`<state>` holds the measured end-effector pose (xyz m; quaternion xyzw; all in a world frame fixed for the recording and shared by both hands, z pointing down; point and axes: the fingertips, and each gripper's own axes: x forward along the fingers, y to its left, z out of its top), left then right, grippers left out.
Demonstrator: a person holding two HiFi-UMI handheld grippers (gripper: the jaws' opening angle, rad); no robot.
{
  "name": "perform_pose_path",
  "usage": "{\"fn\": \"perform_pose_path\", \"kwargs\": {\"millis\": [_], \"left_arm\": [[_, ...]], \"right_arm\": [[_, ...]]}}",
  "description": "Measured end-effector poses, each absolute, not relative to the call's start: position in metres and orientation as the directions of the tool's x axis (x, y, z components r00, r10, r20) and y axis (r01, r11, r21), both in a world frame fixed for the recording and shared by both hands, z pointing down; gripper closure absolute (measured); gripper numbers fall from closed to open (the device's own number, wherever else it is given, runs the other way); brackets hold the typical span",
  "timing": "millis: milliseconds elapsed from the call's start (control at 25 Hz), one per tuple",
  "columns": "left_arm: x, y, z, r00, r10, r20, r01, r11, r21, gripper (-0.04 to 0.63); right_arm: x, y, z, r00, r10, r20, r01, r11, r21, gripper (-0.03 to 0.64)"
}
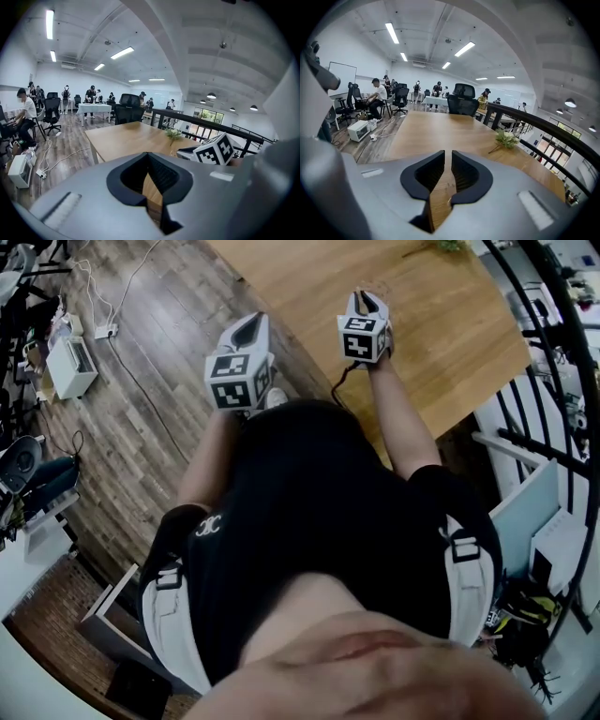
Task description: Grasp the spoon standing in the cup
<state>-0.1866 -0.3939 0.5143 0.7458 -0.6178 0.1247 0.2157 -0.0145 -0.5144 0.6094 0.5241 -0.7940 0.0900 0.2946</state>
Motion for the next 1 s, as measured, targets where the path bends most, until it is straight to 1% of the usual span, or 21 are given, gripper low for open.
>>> {"fn": "perform_pose_path", "kwargs": {"millis": [360,520,680,920,1000], "left_arm": [[-0.19,-0.403,0.527,0.233,-0.856,0.461,-0.967,-0.153,0.204,0.584],[-0.197,-0.409,0.527,0.227,-0.86,0.458,-0.967,-0.142,0.212,0.584],[-0.204,-0.41,0.528,0.221,-0.859,0.461,-0.966,-0.128,0.223,0.584],[-0.204,-0.412,0.531,0.224,-0.858,0.463,-0.965,-0.128,0.229,0.584],[-0.206,-0.413,0.532,0.226,-0.858,0.462,-0.964,-0.128,0.234,0.584]], "right_arm": [[-0.019,-0.548,0.64,-0.142,-0.762,0.632,-0.887,0.381,0.261,0.555],[-0.015,-0.555,0.656,-0.085,-0.737,0.671,-0.888,0.362,0.285,0.565],[-0.016,-0.556,0.66,-0.063,-0.728,0.682,-0.892,0.348,0.289,0.586],[-0.013,-0.557,0.664,-0.059,-0.727,0.684,-0.898,0.338,0.281,0.586],[-0.011,-0.558,0.665,-0.05,-0.729,0.683,-0.897,0.334,0.291,0.595]]}}
